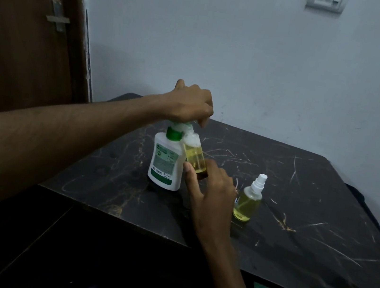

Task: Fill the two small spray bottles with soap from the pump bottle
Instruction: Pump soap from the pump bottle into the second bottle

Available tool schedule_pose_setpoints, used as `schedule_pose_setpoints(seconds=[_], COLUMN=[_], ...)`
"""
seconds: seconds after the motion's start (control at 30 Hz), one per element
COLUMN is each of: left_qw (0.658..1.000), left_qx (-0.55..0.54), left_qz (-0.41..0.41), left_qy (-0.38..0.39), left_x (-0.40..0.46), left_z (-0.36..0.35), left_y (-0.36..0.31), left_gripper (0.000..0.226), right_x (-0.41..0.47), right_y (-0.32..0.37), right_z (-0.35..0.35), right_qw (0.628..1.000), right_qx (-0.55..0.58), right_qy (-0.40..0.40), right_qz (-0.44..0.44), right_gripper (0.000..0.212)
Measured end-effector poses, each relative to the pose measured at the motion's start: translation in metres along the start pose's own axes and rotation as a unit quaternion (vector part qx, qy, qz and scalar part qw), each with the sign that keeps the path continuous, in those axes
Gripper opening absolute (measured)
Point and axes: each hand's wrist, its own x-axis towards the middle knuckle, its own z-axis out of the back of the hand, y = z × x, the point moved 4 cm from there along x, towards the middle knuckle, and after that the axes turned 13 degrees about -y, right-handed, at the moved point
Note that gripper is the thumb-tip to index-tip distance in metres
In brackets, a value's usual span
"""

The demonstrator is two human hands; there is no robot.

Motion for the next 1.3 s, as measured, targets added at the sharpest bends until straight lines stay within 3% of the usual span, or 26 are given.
schedule_pose_setpoints(seconds=[0.47, 0.67, 0.9, 1.1, 1.23, 1.3], left_qw=[1.0, 0.991, 0.98, 0.908, 0.87, 0.859], left_qx=[-0.005, -0.091, -0.114, -0.298, -0.32, -0.337], left_qz=[0.012, 0.098, 0.145, 0.235, 0.251, 0.259], left_qy=[0.016, -0.021, -0.07, -0.179, -0.279, -0.285], left_x=[-0.005, -0.003, -0.004, -0.017, -0.066, -0.1], left_z=[-0.001, 0.012, 0.017, 0.026, 0.025, 0.015], left_y=[-0.001, 0.002, 0.008, 0.03, 0.039, 0.04], left_gripper=[0.025, 0.023, 0.026, 0.027, 0.019, 0.017], right_x=[0.0, 0.001, 0.004, 0.008, 0.009, 0.007], right_y=[0.001, 0.001, 0.005, 0.005, 0.009, 0.011], right_z=[-0.001, 0.005, 0.013, 0.018, 0.029, 0.033], right_qw=[1.0, 0.999, 0.996, 0.987, 0.98, 0.975], right_qx=[0.014, 0.031, 0.073, 0.131, 0.16, 0.179], right_qy=[-0.011, -0.023, -0.053, -0.066, -0.078, -0.074], right_qz=[0.008, -0.003, -0.016, -0.068, -0.093, -0.108], right_gripper=[0.05, 0.041, 0.024, 0.032, 0.034, 0.029])
